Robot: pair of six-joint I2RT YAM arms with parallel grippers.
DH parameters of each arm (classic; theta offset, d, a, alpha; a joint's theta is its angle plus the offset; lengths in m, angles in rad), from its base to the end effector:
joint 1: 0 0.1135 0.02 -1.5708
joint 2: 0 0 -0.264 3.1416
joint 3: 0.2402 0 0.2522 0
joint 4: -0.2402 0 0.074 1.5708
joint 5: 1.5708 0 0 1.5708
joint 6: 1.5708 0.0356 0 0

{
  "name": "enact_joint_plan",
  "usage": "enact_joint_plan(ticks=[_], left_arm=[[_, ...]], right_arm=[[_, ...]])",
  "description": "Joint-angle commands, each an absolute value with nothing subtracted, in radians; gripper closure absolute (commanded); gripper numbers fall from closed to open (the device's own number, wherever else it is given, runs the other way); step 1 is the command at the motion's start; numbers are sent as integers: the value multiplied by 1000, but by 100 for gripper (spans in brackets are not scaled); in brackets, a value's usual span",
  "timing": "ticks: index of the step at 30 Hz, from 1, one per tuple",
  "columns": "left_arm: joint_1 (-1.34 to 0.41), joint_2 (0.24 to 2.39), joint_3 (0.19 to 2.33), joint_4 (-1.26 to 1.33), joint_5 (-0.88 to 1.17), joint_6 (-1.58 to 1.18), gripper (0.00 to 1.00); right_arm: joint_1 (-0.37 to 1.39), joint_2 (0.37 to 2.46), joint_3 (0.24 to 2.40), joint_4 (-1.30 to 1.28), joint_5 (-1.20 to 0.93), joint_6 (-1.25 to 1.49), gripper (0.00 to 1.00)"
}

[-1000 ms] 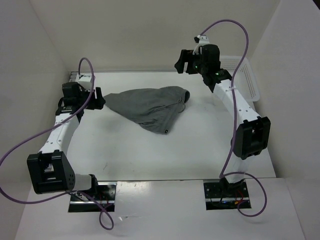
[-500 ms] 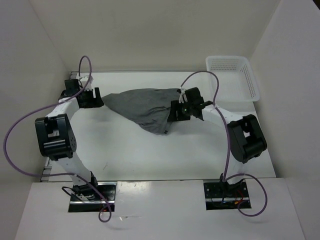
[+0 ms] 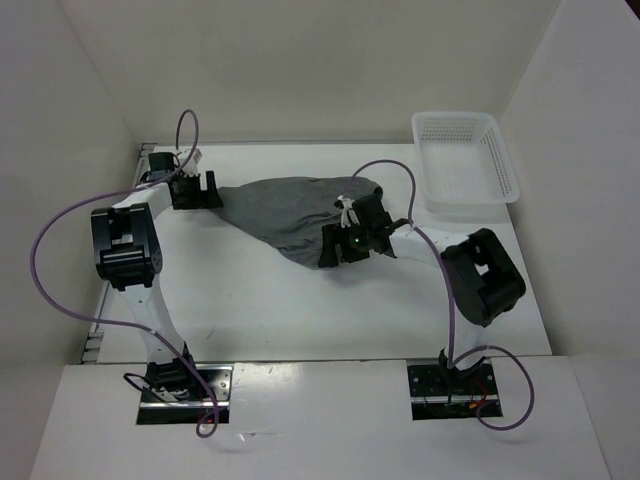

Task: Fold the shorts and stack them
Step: Move the shorts to the center of the board

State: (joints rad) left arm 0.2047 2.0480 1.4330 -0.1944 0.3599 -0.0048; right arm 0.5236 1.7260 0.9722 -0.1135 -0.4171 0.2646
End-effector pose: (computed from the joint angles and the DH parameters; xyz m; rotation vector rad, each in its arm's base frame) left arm 0.4431 0.0792 0.1780 -0.0750 2.3371 -0.3290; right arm 0.2954 0.1872 0.1692 -0.5191 2.4717 0.8469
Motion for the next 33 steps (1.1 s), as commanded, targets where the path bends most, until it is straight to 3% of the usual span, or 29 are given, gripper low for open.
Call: enact_joint_plan(ticks=[1,6,10,11,14,16,18,21,23,30,33], left_arm=[[193,2069,1500,-144,359,0,4],[161,2143,1610,-212,304,0,11],[161,2180,1658,-233,282,0,31],[161,2180,1658,-242,282,0,40],[152,2180,1658,-242,291,0,55],[152,2180,1658,-251,291,0,63],[152,2180,1649,-252,291,0,63],[152,2158,1637,-265,209,0,20],[172,2145,1624,-239,161,0,9],[193,2220,1720,-367,244,0,5],[154,2297,1776,-496,244,0,11]], right_arm=[[543,1796,1061,-61,-460,252,12],[543,1844,1094,-75,-460,242,21],[543,1868,1132,-112,-486,216,38],[543,1884,1132,-121,-486,216,46],[543,1894,1141,-130,-495,206,66],[543,1894,1141,-130,-506,206,69],[543,1894,1150,-130,-506,206,69],[543,1894,1160,-155,-506,206,64],[543,1894,1160,-155,-506,206,64],[534,1894,1160,-167,-506,206,67],[534,1894,1160,-176,-506,206,68]])
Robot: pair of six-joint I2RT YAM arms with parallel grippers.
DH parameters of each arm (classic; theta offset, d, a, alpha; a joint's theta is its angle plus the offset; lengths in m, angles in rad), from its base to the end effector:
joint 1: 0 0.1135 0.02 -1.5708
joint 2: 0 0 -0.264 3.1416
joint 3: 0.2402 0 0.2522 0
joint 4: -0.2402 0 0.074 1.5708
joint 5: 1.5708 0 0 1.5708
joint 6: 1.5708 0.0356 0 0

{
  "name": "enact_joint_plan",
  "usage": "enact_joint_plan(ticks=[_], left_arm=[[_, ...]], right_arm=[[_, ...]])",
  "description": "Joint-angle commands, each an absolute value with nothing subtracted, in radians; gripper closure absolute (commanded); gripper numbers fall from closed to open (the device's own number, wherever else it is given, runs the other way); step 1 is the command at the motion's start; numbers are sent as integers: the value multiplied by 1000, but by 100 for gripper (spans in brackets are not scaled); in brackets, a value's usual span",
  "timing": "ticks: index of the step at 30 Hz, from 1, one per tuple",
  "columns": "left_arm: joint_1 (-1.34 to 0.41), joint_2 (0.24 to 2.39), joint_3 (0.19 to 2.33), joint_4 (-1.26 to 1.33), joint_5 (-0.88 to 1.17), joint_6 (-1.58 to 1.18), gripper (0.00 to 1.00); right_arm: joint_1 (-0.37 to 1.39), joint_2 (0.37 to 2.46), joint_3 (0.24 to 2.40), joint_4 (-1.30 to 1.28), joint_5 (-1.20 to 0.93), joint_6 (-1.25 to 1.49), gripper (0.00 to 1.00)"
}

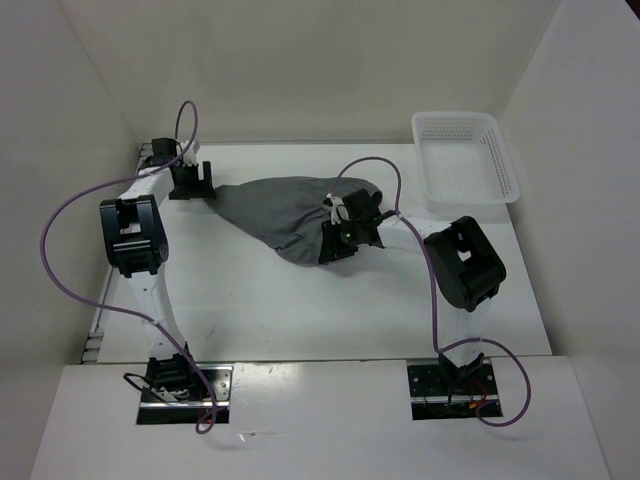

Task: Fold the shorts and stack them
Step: Move the shorts to the center of the board, then flatten the shorts out

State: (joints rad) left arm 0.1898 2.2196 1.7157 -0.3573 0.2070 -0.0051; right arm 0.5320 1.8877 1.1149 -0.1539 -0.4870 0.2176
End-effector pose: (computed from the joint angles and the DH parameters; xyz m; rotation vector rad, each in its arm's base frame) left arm 0.4864 0.0860 0.1756 -0.1423 2.4101 -0.1671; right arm 0.3215 0.2086 0.1520 -0.6128 2.5054 0.9082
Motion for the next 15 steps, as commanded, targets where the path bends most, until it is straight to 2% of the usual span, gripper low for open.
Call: enact_joint_plan(ticks=[1,2,3,9,13,15], left_arm=[[153,2319,1799,-532,253,0,14],[153,2339,1851,-572,264,0,20],[144,2356,1868,-604,264,0,21],[155,2333,1867,-565,313,0,20],[146,2333,1867,-590,336,0,36],[137,2342,1867,-603,336,0,53]], right_arm=[[534,1894,1160,-176,-506,206,68],[534,1894,1160,-176,-506,206,69],[525,1894,1160,-176,-506,206,69],[525,1885,1169,-195,-506,196,71],[525,1885,1169,-195,-506,196,76],[525,1885,1169,-195,-506,196,78]])
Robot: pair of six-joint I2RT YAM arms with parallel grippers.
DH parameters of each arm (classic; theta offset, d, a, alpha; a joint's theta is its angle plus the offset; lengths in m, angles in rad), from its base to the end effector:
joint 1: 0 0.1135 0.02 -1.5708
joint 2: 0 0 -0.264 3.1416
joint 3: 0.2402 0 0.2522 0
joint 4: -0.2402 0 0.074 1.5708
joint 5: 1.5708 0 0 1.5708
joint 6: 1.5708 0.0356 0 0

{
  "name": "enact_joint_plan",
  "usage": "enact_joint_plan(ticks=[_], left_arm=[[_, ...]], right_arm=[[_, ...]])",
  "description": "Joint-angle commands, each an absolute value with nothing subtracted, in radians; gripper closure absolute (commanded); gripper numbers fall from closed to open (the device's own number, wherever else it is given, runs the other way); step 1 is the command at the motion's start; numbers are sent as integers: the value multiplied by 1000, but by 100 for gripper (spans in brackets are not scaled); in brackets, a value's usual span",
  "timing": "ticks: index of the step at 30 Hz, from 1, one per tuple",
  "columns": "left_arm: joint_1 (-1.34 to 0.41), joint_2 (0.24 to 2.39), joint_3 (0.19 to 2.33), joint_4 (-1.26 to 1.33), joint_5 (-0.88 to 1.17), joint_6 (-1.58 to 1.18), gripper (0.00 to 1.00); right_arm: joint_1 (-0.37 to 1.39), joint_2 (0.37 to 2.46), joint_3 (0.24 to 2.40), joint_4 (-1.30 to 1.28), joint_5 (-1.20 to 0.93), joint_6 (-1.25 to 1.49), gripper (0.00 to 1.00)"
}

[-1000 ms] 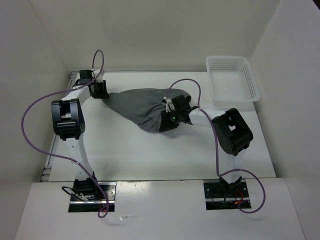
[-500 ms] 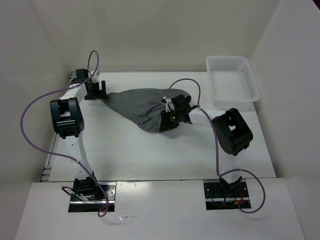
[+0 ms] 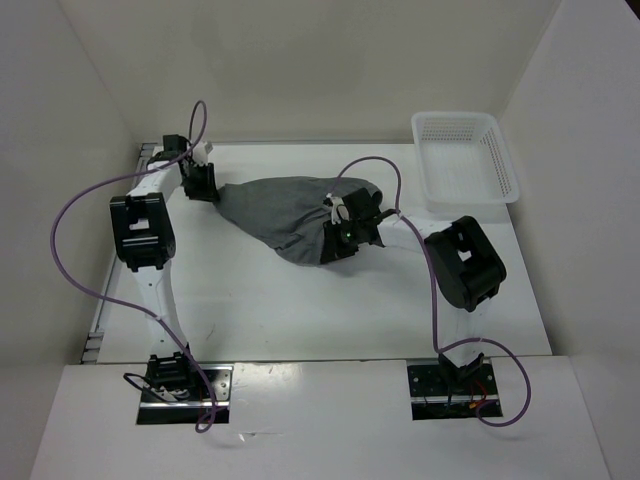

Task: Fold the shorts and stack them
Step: Flatten the shorts out

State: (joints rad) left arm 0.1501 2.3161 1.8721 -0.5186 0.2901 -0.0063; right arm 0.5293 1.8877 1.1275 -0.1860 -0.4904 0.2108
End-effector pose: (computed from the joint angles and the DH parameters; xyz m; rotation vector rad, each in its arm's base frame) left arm 0.5036 0.0659 0.1677 -0.0810 2.5006 -0.3078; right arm 0.3219 0.2077 0.1535 -0.6169 2.5225 0.9061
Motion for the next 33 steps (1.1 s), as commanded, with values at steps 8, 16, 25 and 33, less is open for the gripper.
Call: enact_joint_plan(ticks=[8,16,25,33], left_arm=[[164,2295,1876,-594,417,0,100],[207,2155,2212,-646,589,0,100],[245,2033,2473,-837,649,0,100],[255,1680,1815,-896,606,0,100]], right_arm=[[445,1856,1216,-215,-586,196,100],[279,1919,1861,-393,-638,193,100],[166,1743,1874,-411,-623,239,100],[166,1552,1399,-647,-684,131,100]])
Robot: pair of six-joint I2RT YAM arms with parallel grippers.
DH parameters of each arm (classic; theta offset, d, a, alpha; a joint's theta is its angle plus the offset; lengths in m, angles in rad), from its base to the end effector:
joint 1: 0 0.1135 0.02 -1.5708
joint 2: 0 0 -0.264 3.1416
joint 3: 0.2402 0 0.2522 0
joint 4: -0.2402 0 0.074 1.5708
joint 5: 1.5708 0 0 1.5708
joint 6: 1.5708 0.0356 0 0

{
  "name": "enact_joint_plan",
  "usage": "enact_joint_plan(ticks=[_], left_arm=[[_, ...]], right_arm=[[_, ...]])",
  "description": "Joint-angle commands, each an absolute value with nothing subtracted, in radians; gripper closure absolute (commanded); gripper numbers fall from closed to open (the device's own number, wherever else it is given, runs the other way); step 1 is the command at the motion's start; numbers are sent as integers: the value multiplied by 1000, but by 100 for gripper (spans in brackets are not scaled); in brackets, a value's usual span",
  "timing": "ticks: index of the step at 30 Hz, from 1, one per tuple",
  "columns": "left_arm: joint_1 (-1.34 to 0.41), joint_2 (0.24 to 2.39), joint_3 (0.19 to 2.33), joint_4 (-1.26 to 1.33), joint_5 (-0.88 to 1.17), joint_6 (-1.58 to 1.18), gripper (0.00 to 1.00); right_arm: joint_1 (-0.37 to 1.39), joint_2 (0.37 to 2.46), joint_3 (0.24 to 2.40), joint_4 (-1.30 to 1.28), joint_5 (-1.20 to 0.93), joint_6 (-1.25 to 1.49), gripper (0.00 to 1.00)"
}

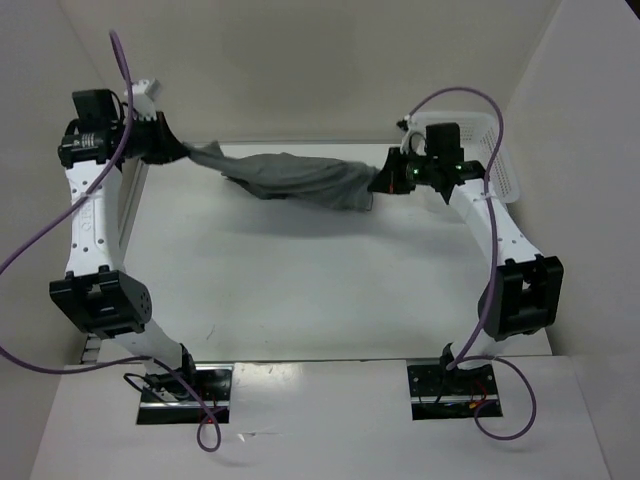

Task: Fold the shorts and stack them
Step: Flatten the shorts out

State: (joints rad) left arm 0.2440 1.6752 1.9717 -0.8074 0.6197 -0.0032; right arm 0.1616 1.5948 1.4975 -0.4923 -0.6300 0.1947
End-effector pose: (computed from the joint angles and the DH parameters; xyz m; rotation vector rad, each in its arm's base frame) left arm 0.3486 0.0655 0.4547 0.1244 2.0098 -0.4898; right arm 0.3533 0.0788 0.3562 -0.3353 2.1349 0.8843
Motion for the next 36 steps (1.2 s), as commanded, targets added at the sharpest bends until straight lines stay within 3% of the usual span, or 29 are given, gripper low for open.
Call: enact_joint_plan(ticks=[1,5,12,19,25,28,29,31,32,36], left_arm=[[255,1669,1787,-928,606,0,100],[278,1635,1749,-937,606,0,100],[278,1649,2091,-904,627,0,100],[278,1574,1892,-894,627,0,100],[278,1600,1864,-816,609,0,100],[239,1731,1983,-755,586,0,100],[227,1782,2053,-755,586,0,100],[227,1948,2364,-744,572,0,100],[198,1992,2467,-735,540,0,100],[167,2085,2828,-678,433,0,100]], right_arm=[[166,1537,1378,-688,-684,120,100],[166,1367,1307,-588,-646,152,100],[176,1426,1503,-494,-624,161,100],[196,1387,1402,-476,-661,175,100],[196,1406,1396,-428,-640,175,100],[227,1573,1569,-396,-592,146,100],[239,1694,1718,-396,-577,146,100],[248,1832,1926,-455,-540,146,100],[249,1956,2154,-475,-523,155,100],[249,2003,2396,-431,-436,198,100]])
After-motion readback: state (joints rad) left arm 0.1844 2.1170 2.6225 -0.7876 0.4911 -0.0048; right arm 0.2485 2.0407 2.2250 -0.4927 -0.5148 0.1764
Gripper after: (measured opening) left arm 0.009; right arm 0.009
